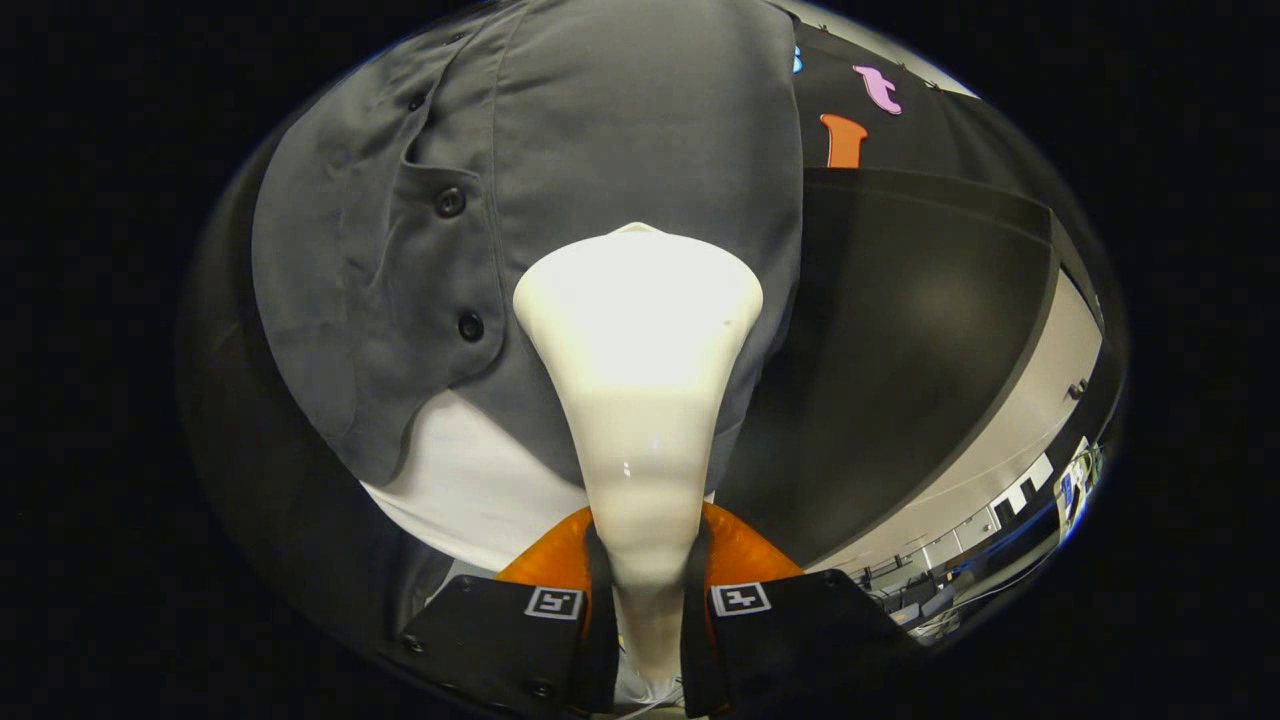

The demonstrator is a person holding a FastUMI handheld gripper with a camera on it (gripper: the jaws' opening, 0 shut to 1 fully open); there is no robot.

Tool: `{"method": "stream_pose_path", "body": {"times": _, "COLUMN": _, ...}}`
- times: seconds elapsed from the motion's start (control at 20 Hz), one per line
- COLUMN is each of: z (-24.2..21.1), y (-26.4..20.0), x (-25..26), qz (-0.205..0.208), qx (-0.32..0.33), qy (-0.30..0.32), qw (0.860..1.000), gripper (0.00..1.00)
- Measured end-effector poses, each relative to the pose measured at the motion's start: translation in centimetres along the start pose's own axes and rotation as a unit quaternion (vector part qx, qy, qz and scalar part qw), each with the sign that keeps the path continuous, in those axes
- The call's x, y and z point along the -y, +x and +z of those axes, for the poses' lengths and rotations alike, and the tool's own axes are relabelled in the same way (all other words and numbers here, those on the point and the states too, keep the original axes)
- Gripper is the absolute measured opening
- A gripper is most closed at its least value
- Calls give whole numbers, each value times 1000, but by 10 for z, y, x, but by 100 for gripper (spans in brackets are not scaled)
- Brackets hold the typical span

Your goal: Iron the clothes twice with a garment steamer, once on the left side and once on the right side.

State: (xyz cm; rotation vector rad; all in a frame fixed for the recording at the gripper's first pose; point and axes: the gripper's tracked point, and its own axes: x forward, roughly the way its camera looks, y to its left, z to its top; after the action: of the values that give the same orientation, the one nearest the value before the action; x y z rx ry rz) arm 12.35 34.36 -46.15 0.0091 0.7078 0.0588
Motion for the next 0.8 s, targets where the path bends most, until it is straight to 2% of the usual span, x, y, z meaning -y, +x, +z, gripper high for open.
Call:
{"method": "stream_pose_path", "body": {"times": 0.4, "z": -20, "y": -20, "x": 8, "qz": -10, "qx": -24, "qy": 21, "qw": 999, "gripper": 33}}
{"method": "stream_pose_path", "body": {"times": 0.8, "z": 47, "y": -86, "x": 2, "qz": -18, "qx": 3, "qy": 35, "qw": 999, "gripper": 33}}
